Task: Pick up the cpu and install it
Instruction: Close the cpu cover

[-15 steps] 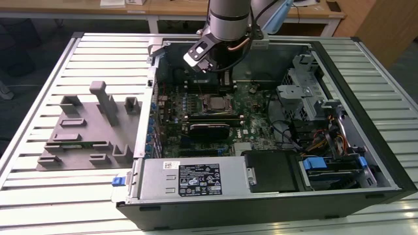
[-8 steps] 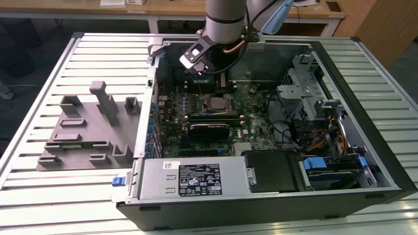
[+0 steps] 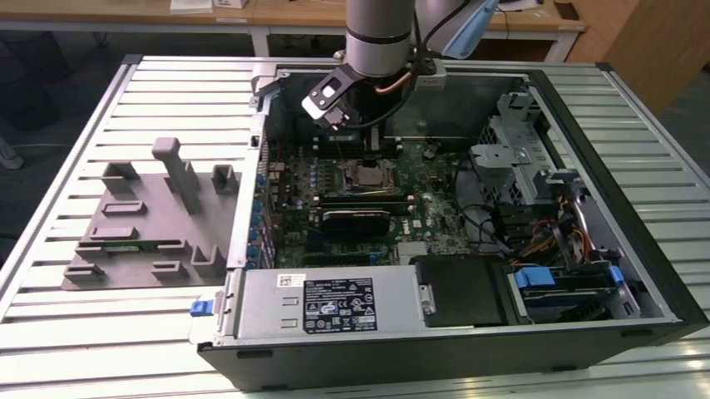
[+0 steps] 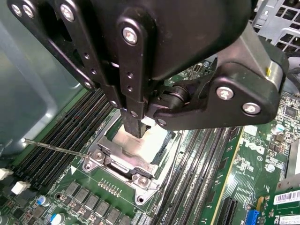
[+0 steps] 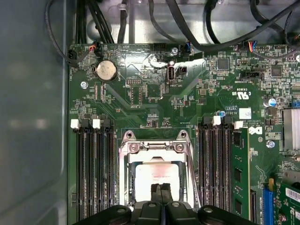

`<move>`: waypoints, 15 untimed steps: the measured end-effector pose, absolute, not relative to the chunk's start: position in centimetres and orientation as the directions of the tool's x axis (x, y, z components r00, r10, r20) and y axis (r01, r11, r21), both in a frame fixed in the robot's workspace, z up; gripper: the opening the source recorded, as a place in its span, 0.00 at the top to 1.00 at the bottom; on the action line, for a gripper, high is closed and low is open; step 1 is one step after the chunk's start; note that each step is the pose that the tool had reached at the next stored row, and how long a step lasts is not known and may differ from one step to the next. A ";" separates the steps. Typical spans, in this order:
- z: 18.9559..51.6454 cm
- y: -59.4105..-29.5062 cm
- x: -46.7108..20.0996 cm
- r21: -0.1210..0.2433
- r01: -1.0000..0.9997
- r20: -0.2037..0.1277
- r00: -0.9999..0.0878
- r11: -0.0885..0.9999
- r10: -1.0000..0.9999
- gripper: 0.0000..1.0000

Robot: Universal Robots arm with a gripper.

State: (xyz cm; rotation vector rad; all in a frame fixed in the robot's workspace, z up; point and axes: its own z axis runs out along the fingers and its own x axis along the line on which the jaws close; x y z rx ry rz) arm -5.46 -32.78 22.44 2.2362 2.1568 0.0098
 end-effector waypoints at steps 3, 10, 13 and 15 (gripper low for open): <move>22.4 -32.8 -5.5 0.029 0.999 -0.019 0.023 -0.022 1.000 0.89; 22.4 -32.8 -5.5 0.029 0.994 -0.021 -0.103 0.104 0.994 0.89; 22.4 -32.8 -5.5 0.029 0.987 -0.021 -0.157 0.157 0.987 0.89; 22.4 -32.8 -5.5 0.029 0.981 -0.022 -0.193 0.194 0.981 0.89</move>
